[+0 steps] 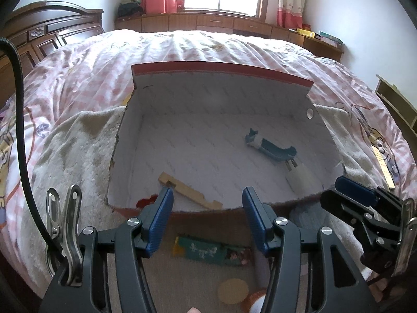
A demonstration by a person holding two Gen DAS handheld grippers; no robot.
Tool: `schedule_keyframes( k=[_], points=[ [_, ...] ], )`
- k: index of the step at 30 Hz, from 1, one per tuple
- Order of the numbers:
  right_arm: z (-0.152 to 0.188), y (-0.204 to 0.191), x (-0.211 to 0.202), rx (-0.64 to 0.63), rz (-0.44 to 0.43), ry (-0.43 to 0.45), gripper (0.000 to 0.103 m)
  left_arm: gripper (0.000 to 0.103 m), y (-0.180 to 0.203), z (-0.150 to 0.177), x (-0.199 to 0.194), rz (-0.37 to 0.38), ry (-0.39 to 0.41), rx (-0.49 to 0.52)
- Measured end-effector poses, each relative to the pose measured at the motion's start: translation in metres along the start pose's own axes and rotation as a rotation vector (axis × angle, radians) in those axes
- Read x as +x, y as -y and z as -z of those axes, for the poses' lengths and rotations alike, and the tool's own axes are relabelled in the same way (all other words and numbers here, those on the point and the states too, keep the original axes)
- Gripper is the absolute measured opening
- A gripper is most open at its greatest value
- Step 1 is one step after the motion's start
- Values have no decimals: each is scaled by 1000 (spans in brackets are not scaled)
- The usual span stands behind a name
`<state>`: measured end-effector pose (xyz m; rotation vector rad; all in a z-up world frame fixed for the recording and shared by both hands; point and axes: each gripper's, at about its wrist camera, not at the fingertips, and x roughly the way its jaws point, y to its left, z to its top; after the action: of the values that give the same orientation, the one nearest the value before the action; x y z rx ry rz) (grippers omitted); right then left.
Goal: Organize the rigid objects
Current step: 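Withdraw both open grippers from the box toward the remaining objects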
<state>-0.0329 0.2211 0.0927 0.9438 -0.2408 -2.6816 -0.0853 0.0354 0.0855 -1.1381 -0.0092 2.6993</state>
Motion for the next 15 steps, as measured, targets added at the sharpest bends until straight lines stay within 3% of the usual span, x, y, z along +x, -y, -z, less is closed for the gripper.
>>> schedule_keyframes(
  k=[15],
  points=[
    [24,-8,-23,6,7,-4,52,56,0,30,-25,-6,3,-12]
  ],
)
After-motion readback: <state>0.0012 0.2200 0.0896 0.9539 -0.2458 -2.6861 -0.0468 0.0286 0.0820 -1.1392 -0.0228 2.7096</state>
